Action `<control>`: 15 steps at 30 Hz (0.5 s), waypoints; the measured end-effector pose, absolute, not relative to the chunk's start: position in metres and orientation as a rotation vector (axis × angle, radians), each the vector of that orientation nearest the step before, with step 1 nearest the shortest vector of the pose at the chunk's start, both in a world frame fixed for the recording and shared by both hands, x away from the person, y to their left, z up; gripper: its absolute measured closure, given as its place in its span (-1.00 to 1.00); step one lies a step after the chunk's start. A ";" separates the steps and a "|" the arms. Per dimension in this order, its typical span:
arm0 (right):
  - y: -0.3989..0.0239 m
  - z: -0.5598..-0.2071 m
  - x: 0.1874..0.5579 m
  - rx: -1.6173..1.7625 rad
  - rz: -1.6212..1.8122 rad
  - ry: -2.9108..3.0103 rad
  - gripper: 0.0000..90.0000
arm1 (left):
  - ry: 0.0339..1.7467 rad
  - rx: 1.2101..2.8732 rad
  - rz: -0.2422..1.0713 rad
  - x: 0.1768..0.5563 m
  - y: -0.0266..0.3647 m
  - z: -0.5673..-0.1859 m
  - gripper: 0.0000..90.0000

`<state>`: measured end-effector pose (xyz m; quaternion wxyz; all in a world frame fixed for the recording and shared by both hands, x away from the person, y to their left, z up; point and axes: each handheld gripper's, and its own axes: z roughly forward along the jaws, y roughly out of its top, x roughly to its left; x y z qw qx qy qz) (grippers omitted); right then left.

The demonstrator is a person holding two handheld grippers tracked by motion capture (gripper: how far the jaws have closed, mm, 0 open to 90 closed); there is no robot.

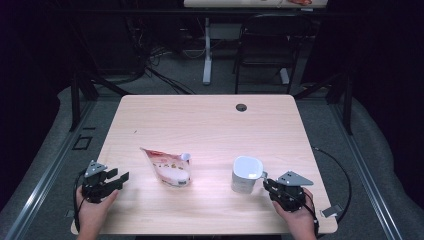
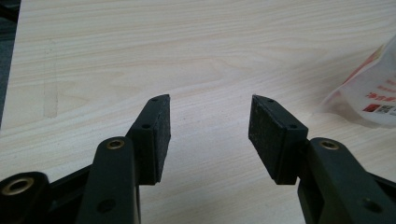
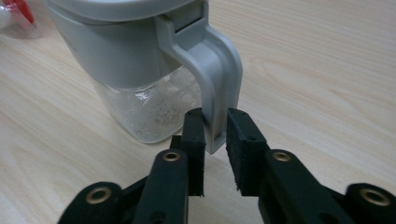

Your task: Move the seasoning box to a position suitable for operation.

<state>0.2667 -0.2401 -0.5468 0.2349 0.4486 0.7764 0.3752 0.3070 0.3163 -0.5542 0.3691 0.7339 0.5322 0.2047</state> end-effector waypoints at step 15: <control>-0.249 -0.547 0.277 1.276 1.063 2.106 0.85 | 1.319 1.852 0.521 0.307 0.313 -0.556 0.23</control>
